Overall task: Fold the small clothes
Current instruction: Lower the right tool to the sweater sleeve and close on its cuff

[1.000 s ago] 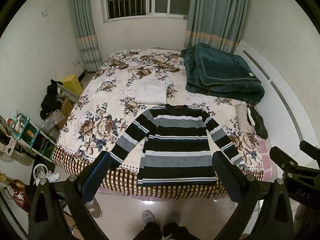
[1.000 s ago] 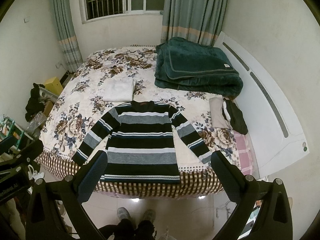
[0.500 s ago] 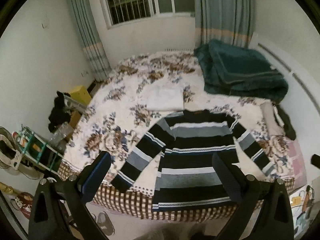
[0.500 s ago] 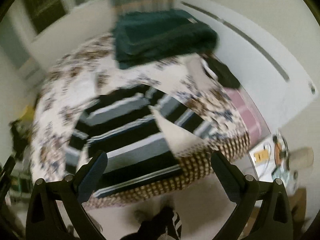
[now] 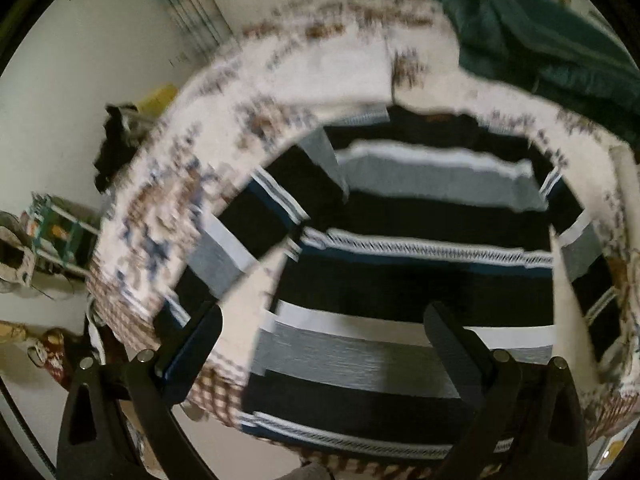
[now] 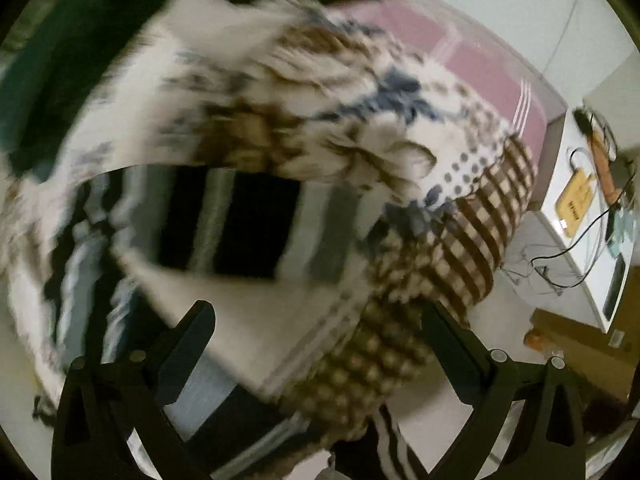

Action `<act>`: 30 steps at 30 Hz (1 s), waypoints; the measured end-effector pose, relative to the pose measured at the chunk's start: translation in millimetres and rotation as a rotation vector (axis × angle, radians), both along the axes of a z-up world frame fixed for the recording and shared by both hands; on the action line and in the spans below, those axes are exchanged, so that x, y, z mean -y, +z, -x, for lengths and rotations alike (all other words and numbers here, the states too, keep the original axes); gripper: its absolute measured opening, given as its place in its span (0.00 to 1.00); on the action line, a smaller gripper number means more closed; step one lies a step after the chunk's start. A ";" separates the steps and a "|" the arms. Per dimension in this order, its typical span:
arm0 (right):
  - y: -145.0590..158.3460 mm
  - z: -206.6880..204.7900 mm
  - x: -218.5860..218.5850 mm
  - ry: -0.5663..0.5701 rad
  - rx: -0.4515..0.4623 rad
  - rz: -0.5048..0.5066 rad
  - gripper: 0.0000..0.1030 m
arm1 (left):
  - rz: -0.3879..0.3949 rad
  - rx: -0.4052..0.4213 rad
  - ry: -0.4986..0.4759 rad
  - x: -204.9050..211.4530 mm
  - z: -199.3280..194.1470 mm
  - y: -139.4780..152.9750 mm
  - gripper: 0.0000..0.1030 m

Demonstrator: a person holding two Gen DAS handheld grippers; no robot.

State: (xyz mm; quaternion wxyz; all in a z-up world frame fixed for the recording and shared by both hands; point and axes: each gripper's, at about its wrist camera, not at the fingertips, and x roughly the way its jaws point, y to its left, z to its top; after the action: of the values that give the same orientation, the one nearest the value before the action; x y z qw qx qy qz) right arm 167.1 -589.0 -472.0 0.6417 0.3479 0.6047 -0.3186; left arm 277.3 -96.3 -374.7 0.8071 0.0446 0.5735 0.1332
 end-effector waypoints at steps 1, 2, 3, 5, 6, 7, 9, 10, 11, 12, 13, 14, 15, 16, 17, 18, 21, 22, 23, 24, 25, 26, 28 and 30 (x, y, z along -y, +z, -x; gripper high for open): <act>-21.7 -1.8 10.6 -0.007 -0.002 -0.016 1.00 | -0.004 -0.026 0.002 3.5 -3.4 -15.2 1.00; -50.4 -4.9 21.7 -0.002 -0.009 -0.028 1.00 | -0.010 -0.048 0.001 8.3 -7.6 -31.8 1.00; -70.4 -6.8 28.4 -0.002 -0.014 -0.039 0.99 | -0.018 -0.061 0.002 12.7 -11.1 -44.4 1.00; -107.5 -8.0 39.2 -0.038 -0.002 -0.105 0.93 | -0.026 -0.082 0.005 18.4 -17.4 -67.9 1.00; -119.0 -7.8 41.6 -0.059 0.025 -0.144 0.84 | -0.019 -0.090 0.006 21.1 -20.3 -77.0 1.00; -128.2 -8.1 42.9 -0.075 0.056 -0.180 0.78 | -0.020 -0.104 0.008 24.0 -23.1 -89.1 1.00; -141.2 -10.6 42.7 -0.108 0.116 -0.230 0.48 | -0.009 -0.119 0.007 30.1 -31.1 -104.3 1.00; -143.5 -12.8 41.1 -0.100 0.130 -0.231 0.39 | -0.005 -0.126 0.002 32.8 -33.3 -113.0 1.00; -144.2 -15.8 38.1 -0.082 0.154 -0.238 0.11 | -0.007 -0.131 -0.005 35.6 -35.7 -118.6 1.00; -143.2 -17.1 37.2 -0.072 0.168 -0.240 0.06 | -0.003 -0.134 -0.013 38.6 -39.0 -123.5 1.00; -137.4 -17.6 38.2 -0.063 0.176 -0.222 0.06 | -0.002 -0.137 -0.021 41.5 -40.1 -126.9 1.00; -128.9 -17.8 40.1 -0.061 0.194 -0.207 0.06 | -0.002 -0.140 -0.028 44.1 -41.3 -129.0 1.00; -119.4 -17.4 43.6 -0.059 0.198 -0.182 0.06 | 0.003 -0.141 -0.036 46.3 -42.2 -130.1 1.00; -107.7 -17.7 48.7 -0.058 0.198 -0.150 0.06 | 0.014 -0.140 -0.044 47.7 -43.4 -130.6 1.00; -96.5 -17.9 56.3 -0.067 0.200 -0.120 0.06 | 0.019 -0.138 -0.050 48.7 -44.0 -130.6 1.00; -87.6 -18.3 67.0 -0.081 0.192 -0.088 0.06 | 0.024 -0.132 -0.056 50.0 -44.6 -130.0 1.00; -79.0 -30.4 91.7 -0.078 0.168 -0.034 0.13 | 0.043 -0.125 -0.073 53.3 -46.0 -128.8 1.00; -82.8 -34.5 98.4 -0.094 0.147 -0.052 0.19 | 0.045 -0.130 -0.076 54.1 -46.1 -129.9 1.00; -84.9 -32.9 106.1 -0.109 0.129 -0.065 0.34 | 0.051 -0.135 -0.077 54.0 -46.4 -130.8 1.00; -84.9 -29.6 110.5 -0.143 0.130 -0.079 0.45 | 0.060 -0.139 -0.077 53.6 -45.6 -131.7 1.00; -82.3 -23.4 112.7 -0.184 0.146 -0.082 0.49 | 0.064 -0.142 -0.077 52.4 -45.0 -132.5 1.00; -81.3 -12.5 115.5 -0.216 0.150 -0.090 0.57 | 0.066 -0.143 -0.076 51.2 -44.1 -133.6 1.00; -85.9 5.4 109.0 -0.313 0.184 -0.150 0.61 | 0.073 -0.147 -0.076 48.4 -41.9 -137.2 1.00; -103.8 20.8 100.4 -0.406 0.223 -0.251 0.61 | 0.071 -0.156 -0.071 43.9 -39.2 -142.6 1.00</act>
State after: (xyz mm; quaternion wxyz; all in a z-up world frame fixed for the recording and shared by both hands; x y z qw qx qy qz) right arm 146.3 -689.4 -575.7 0.5792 0.5722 0.4826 -0.3229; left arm 316.5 -140.2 -517.4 0.7653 0.0466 0.6369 0.0802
